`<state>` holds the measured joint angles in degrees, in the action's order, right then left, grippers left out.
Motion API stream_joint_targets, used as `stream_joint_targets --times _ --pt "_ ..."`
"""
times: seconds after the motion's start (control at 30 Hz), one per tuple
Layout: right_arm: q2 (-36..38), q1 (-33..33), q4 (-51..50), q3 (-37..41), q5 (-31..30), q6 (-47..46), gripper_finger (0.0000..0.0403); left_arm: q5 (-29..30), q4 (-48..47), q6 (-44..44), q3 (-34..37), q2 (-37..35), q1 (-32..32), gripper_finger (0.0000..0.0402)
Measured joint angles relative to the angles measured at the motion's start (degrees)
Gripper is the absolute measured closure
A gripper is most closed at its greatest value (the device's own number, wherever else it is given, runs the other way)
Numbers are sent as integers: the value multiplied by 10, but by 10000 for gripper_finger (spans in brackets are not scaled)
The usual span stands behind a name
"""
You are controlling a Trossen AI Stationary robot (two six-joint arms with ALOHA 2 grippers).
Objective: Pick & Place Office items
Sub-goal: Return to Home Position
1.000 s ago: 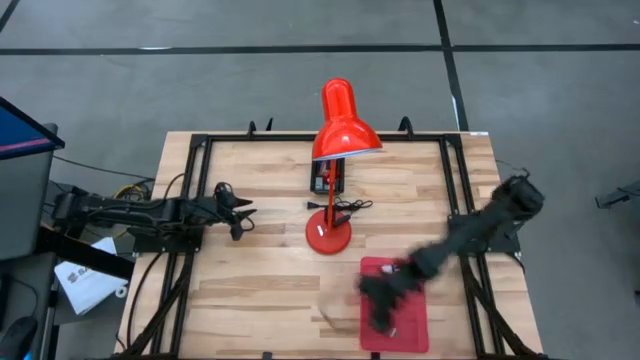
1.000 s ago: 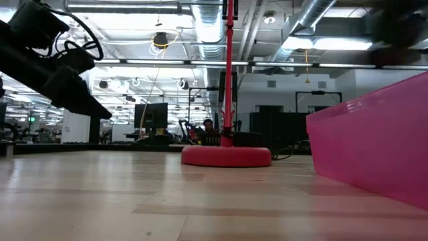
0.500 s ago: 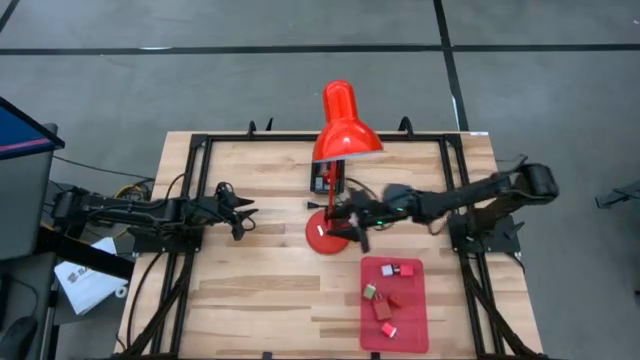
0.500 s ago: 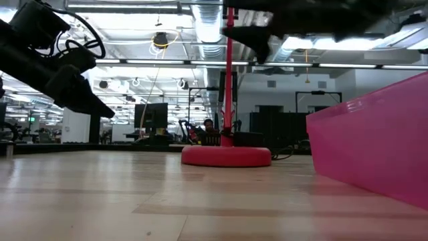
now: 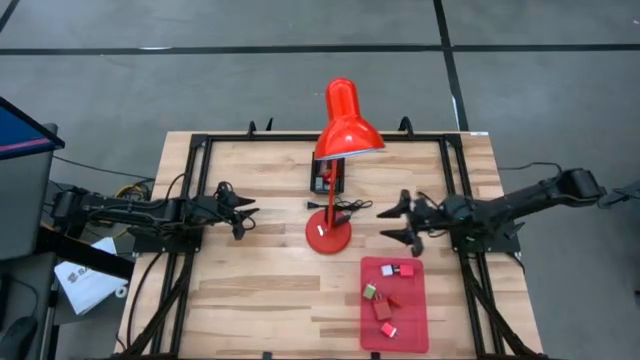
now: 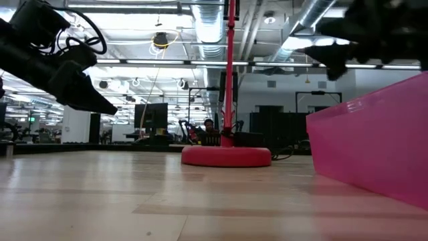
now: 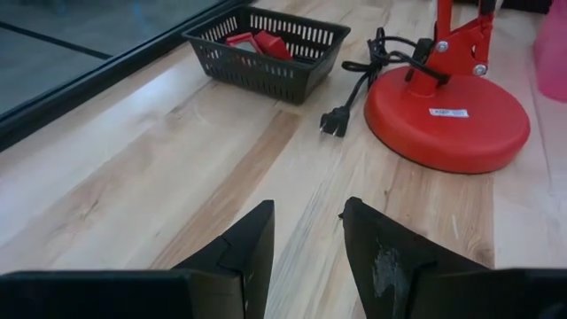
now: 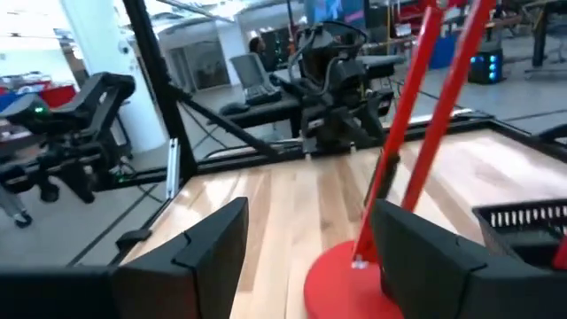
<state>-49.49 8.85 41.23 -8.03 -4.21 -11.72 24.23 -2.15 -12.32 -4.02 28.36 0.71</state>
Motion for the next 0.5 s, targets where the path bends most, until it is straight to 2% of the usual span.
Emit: stream_joint_targets --times 0.13,0.37,0.5 --pt "105 1 -28 68 -1 0 171 0 2 0 0 0 0 272" --pt "278 11 -249 75 25 10 171 0 1 0 0 0 0 272" --pt "417 8 -391 75 25 12 171 1 1 0 0 0 0 272"
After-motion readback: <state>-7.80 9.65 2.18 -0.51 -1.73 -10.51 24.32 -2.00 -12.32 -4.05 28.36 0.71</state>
